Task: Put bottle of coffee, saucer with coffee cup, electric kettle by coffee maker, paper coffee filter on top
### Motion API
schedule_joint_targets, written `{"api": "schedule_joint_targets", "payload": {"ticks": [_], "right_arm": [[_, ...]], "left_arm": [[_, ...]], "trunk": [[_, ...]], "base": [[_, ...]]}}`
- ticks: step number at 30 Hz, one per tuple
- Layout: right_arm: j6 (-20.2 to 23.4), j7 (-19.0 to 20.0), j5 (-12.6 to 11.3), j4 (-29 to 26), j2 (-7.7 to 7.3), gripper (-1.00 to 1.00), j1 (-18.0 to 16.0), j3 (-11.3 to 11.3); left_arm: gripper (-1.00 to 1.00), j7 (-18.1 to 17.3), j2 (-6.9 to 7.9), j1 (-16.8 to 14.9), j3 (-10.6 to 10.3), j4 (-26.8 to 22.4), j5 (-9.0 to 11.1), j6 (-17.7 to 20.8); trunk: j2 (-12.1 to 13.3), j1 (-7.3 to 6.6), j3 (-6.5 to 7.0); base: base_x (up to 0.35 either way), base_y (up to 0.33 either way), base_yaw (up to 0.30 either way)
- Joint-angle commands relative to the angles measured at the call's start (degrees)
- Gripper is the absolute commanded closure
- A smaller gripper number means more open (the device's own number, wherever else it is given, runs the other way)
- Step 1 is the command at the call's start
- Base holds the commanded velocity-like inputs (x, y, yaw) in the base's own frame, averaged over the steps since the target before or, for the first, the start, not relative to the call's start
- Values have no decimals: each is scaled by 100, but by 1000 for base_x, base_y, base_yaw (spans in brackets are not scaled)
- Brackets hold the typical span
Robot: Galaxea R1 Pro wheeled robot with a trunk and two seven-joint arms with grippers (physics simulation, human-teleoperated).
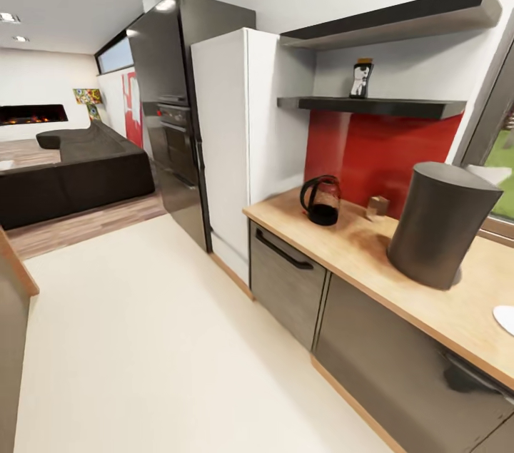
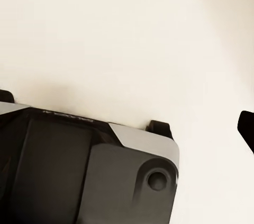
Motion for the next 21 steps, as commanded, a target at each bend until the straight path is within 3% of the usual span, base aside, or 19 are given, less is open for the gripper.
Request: {"api": "schedule_joint_targets", "payload": {"ticks": [1,21], "right_arm": [[35,-14,57,-12,3,-100,-2,-39],[35,6,52,-19,-7,-100,-2,-41]], "left_arm": [[-100,7,-3,1,44,-7,-50,-11],[-100,4,-4,8,43,1,-50,-11]], "trunk": [[-10,6,-7],[-10,6,-1]], "base": [[279,230,82],[281,229,8]]}}
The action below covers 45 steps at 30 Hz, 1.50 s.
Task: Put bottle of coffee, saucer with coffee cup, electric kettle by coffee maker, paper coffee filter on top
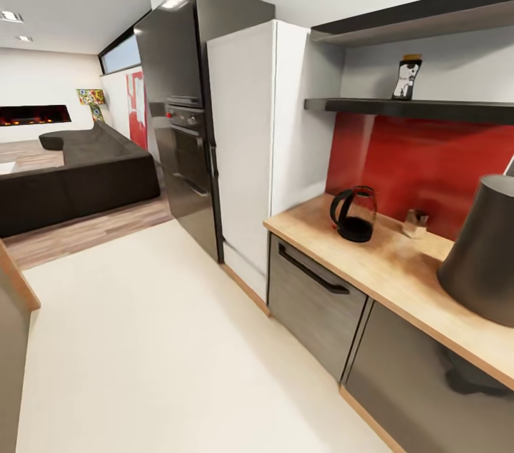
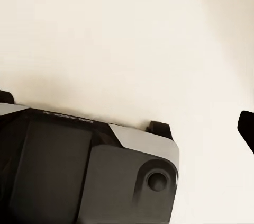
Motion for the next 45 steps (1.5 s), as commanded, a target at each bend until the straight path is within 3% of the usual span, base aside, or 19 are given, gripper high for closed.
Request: {"api": "schedule_joint_targets", "payload": {"ticks": [1,31,45], "right_arm": [[35,-6,58,-10,3,-100,-2,-39],[44,1,58,-10,3,-100,-2,-39],[44,1,58,-10,3,-100,-2,-39]], "left_arm": [[-100,6,-2,2,44,-7,-50,-11],[-100,6,-19,-3,46,-13,-50,-11],[-100,6,-20,-4,46,-16,-50,-8]], "trunk": [[-11,6,-11],[-11,6,-11],[-11,6,-11]], "base": [[281,229,-38],[296,196,-252],[185,287,-267]]}}
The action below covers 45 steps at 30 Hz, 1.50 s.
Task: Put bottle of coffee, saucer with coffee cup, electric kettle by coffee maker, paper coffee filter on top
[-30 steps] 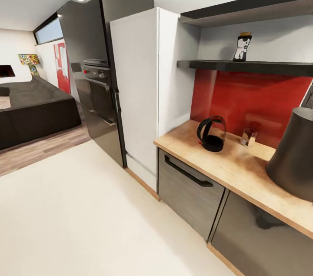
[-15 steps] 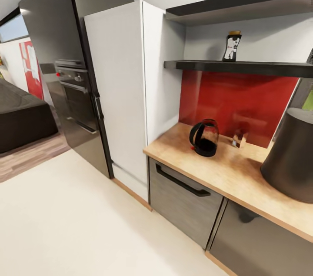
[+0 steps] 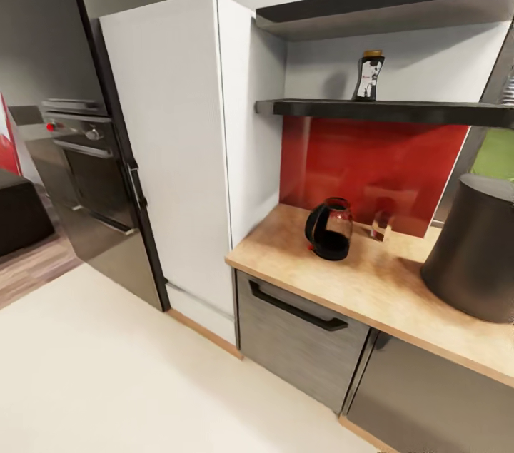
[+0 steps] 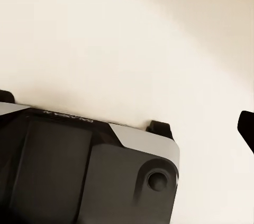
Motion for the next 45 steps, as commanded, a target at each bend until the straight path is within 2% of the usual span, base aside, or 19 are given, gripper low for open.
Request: {"api": "schedule_joint_targets", "payload": {"ticks": [1,16,26,45], "right_arm": [[35,-10,57,-10,3,-100,-3,-39],[44,-10,57,-10,3,-100,-3,-39],[44,-10,57,-10,3,-100,-3,-39],[53,-3,57,-10,3,-100,-3,-39]], "left_arm": [[-100,5,-2,3,43,-8,-50,-11],[-100,44,27,8,35,-8,-56,-15],[-100,57,27,9,54,7,-55,-433],[-100,58,31,9,60,18,-50,-461]], "trunk": [[-11,5,-11],[-11,5,-11],[-11,5,-11],[-11,5,-11]], "base": [[156,267,-268],[33,53,-268],[0,0,-267],[0,0,-268]]}}
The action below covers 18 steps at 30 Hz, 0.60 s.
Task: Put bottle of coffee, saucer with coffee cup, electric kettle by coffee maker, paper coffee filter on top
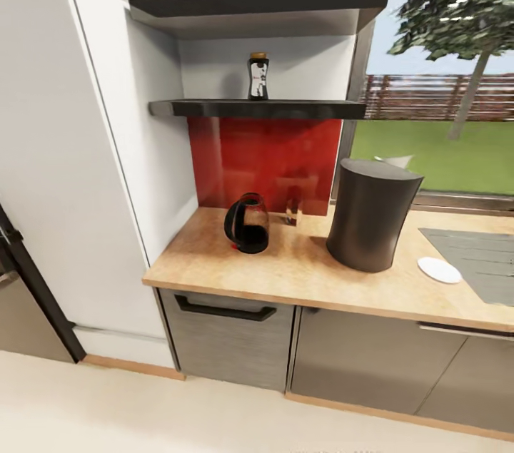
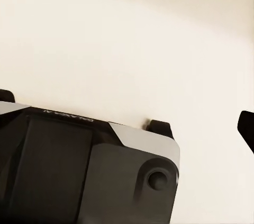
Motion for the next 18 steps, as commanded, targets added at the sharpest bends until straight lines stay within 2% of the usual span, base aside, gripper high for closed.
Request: {"api": "schedule_joint_targets", "payload": {"ticks": [1,18], "right_arm": [[34,-9,57,-10,3,-100,-3,-39],[35,-11,57,-10,3,-100,-3,-39]], "left_arm": [[-100,9,-4,2,41,-9,-50,-10],[-100,9,12,2,50,-9,-45,-10]], "trunk": [[-11,3,-11],[-11,3,-11]], "base": [[0,0,-268],[0,0,-268]]}}
